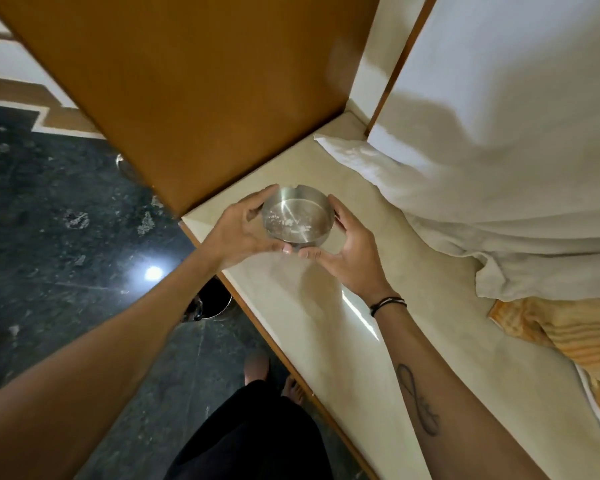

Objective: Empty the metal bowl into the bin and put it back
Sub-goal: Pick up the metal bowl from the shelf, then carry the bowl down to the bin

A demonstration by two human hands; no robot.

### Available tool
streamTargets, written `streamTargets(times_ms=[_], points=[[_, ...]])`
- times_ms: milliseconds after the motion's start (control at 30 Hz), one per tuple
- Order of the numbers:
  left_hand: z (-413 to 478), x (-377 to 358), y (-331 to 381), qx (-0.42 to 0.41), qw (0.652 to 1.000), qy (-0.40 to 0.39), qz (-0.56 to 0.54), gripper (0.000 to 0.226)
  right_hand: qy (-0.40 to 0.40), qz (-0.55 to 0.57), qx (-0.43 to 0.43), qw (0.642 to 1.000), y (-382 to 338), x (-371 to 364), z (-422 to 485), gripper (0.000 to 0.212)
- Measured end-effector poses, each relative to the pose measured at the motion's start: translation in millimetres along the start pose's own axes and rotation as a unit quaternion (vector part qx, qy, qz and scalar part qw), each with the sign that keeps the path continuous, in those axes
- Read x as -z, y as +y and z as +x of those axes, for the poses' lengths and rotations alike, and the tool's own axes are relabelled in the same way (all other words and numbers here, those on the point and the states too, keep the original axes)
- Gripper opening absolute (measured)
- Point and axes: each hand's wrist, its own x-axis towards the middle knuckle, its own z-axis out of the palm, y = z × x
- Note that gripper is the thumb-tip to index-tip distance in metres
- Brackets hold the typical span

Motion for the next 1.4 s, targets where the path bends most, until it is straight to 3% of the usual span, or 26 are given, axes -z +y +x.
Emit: streamTargets(times_ms=[433, 767, 867, 1067, 1400], points=[[-116, 67, -44, 0.005, 0.994, 0.104, -0.045, 0.114, -0.082, 0.053, 0.055, 0.994, -46, -103, -33, 0.112], [-180, 143, -170, 0.113, 0.988, 0.078, -0.069, 0.095, -0.119, 0.129, -0.077, 0.981, -46, -260, -71, 0.109], [-183, 156, -229, 0.134, 0.985, 0.047, -0.097, 0.091, -0.096, 0.164, -0.138, 0.972, -23, -316, -80, 0.106], [-176, 155, -366, 0.164, 0.976, 0.001, -0.146, 0.106, -0.078, 0.203, -0.218, 0.951, 65, -415, -82, 0.104], [-121, 116, -529, 0.215, 0.957, 0.007, -0.198, 0.108, -0.121, 0.162, -0.230, 0.952, 200, -491, -28, 0.108]])
